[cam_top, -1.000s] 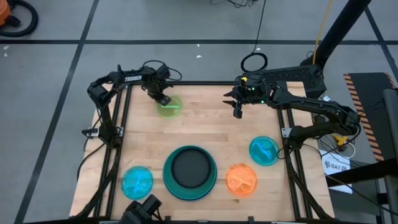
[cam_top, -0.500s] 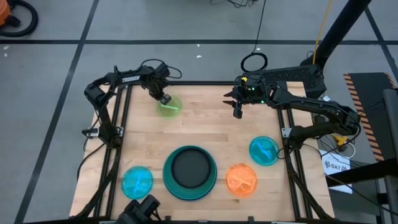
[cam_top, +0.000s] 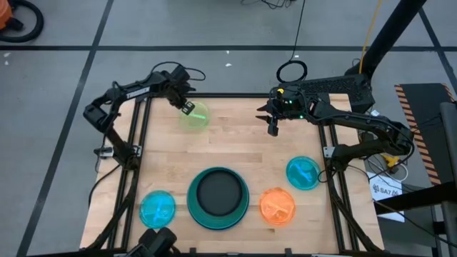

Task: Stack plastic plates
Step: Stack the light green plate on top of the black plate

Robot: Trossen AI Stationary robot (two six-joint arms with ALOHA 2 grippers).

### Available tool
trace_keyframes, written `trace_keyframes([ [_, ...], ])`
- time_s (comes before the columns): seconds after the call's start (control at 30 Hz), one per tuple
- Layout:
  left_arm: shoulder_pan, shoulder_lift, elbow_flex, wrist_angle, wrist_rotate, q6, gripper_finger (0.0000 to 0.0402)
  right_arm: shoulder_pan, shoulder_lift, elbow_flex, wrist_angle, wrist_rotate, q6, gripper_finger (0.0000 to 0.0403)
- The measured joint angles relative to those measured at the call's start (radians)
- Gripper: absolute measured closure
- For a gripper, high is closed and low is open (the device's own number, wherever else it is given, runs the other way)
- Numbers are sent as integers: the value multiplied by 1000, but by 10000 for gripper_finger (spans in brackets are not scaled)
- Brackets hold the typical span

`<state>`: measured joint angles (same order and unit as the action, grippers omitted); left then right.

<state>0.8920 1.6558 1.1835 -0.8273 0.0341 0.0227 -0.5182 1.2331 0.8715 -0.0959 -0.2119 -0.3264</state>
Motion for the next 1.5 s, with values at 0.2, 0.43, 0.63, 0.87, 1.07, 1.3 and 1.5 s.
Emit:
trace_keyframes([
  [0.2,-36,-106,0,4,-2,-1,398,0,0,0,0,0,0,277],
  [0.43,-124,-206,0,7,21,-17,399,0,0,0,-3,0,12,277],
  [0.63,-235,-295,1,5,98,-52,399,0,0,0,-16,0,26,277],
  [0.87,-433,-334,2,10,158,-173,399,0,0,0,-28,0,35,277],
  [1.07,-620,-333,2,10,159,-282,399,0,0,0,-36,0,35,277],
  [1.3,-812,-332,2,17,156,-420,399,0,0,0,-47,0,53,277],
  [1.5,-926,-310,1,25,80,-557,399,1,0,0,-47,0,70,277],
])
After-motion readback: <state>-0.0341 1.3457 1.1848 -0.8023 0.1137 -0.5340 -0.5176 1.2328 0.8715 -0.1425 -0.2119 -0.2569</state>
